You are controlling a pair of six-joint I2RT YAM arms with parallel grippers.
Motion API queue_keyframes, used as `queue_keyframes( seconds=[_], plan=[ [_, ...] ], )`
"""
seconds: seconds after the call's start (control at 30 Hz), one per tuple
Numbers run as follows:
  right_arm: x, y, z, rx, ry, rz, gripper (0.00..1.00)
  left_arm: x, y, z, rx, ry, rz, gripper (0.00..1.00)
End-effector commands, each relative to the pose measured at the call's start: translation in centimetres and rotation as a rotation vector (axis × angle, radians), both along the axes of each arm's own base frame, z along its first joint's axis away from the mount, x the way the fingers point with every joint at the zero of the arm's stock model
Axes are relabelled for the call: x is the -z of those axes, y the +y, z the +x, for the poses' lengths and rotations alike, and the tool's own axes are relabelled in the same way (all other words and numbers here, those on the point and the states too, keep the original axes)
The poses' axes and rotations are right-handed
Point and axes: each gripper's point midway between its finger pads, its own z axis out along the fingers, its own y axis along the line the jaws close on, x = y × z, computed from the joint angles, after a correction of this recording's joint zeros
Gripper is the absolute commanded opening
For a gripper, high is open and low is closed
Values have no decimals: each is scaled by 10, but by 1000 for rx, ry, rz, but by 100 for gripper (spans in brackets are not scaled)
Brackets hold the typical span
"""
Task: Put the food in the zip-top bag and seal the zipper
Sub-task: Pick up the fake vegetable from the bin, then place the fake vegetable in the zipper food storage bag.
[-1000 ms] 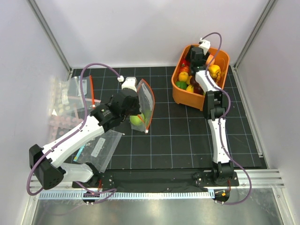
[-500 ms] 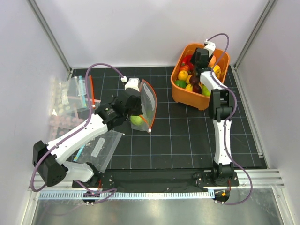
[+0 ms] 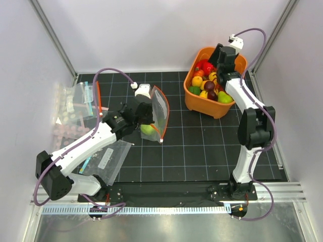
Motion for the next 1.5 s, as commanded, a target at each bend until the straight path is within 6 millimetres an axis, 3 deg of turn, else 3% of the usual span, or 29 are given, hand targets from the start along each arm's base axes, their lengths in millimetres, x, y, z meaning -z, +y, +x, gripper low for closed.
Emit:
queue_keyframes(
  seconds=[0.0,0.03,0.07,0.1,0.13,0.17,0.23,0.27,0.37,0.4,0.43,0.5,0.57,0.73,0.87,1.03,1.27,1.4,1.47],
  plan=[
    [-34,39,-38,-96,-31,60,24,-12,-12,3,30,-20,-54,0],
    [-25,48,-50,-115,-7,65,24,-12,-12,3,33,-20,-56,0],
    [-42,55,-65,-133,-35,69,24,-12,-13,3,36,-20,-57,0],
    [-44,64,-75,-153,-36,73,24,-13,-13,3,39,-22,-57,0],
    [-35,88,-88,-222,-9,81,24,-14,-13,3,41,-24,-58,0],
    [-47,98,-100,-255,-22,119,23,-14,-14,2,46,-25,-57,0],
    [-33,132,-125,-361,52,134,22,-16,-14,3,48,-31,-58,0],
    [-47,142,-141,-392,31,143,21,-16,-13,3,49,-32,-58,0],
    [-41,169,-177,-497,48,169,20,-16,-13,4,45,-36,-51,0],
    [-60,172,-192,-536,0,200,20,-15,-13,4,45,-35,-49,0],
    [-50,178,-204,-573,17,216,20,-14,-16,3,59,-27,-55,0],
    [-64,194,-232,-665,-20,242,20,-15,-20,1,79,-20,-64,0],
    [-62,211,-258,-753,-14,252,20,-14,-20,2,82,-17,-61,0],
    [-77,221,-303,-853,-132,284,20,-16,-17,2,71,-28,-52,0],
    [-77,231,-318,-922,-137,221,20,-15,-16,4,65,-30,-42,0],
    [-63,254,-328,-1013,-114,234,20,-12,-16,4,64,-24,-38,0],
    [-32,278,-323,-1043,-20,183,21,-14,-14,5,57,-36,-42,0],
    [-24,282,-321,-1027,8,153,34,-16,-14,4,56,-44,-50,0],
    [-21,281,-318,-1007,16,145,33,-18,-14,3,58,-48,-58,0]
  ],
)
